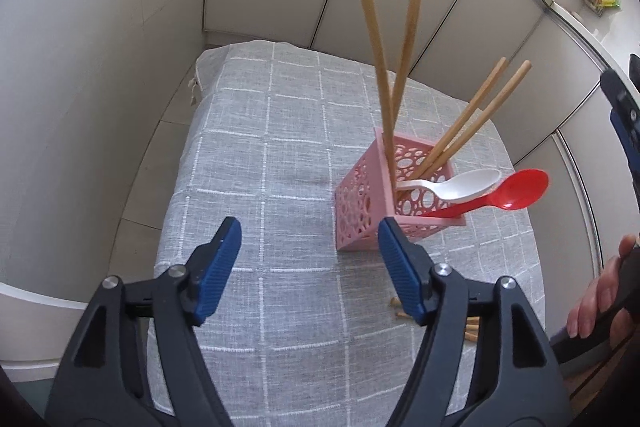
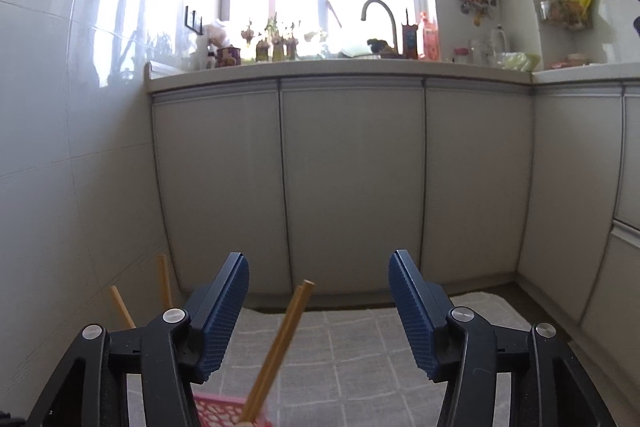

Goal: Organize utensils
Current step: 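Withdraw both open tools toward the remaining chopsticks on the cloth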

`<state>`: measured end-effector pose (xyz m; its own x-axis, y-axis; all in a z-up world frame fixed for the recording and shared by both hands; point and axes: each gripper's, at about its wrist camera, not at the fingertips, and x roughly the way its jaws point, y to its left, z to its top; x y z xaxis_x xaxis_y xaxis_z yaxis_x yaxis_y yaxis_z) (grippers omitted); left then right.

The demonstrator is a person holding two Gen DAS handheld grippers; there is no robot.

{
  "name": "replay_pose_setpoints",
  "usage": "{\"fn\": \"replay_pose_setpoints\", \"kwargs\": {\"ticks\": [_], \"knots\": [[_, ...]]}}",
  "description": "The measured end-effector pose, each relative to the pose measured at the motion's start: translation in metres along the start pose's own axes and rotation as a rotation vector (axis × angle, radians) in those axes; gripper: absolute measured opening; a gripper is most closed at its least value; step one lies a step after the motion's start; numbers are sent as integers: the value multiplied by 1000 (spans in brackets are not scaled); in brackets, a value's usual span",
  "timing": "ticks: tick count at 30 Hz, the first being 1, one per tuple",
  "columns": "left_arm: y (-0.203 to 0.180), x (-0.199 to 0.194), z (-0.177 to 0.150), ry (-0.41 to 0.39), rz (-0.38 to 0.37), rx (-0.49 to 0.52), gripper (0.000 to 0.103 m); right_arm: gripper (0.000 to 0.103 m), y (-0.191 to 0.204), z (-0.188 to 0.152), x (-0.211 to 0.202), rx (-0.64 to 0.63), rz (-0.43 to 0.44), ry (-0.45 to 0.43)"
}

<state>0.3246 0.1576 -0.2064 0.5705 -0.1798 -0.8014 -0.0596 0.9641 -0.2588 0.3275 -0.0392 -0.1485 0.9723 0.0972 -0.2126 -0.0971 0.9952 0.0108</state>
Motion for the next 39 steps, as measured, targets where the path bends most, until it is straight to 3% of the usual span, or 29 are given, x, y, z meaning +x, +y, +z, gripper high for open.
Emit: {"fn": "replay_pose_setpoints", "kwargs": {"ticks": [12, 19, 29, 35, 39], "knots": [[-44, -58, -49, 54, 60, 57, 83, 84, -76, -8, -71, 52, -29, 284], [-68, -71, -81, 106, 74, 102, 83, 87, -105, -29, -101, 34, -39, 414], [-107, -50, -121, 193, 95, 170, 83, 90, -149, -72, -106, 86, -54, 677], [-135, -22, -133, 260, 121, 304, 83, 90, -190, -107, -93, 200, -55, 902], [-158, -1, -136, 268, 121, 402, 83, 90, -221, -123, -88, 285, -119, 975]]}}
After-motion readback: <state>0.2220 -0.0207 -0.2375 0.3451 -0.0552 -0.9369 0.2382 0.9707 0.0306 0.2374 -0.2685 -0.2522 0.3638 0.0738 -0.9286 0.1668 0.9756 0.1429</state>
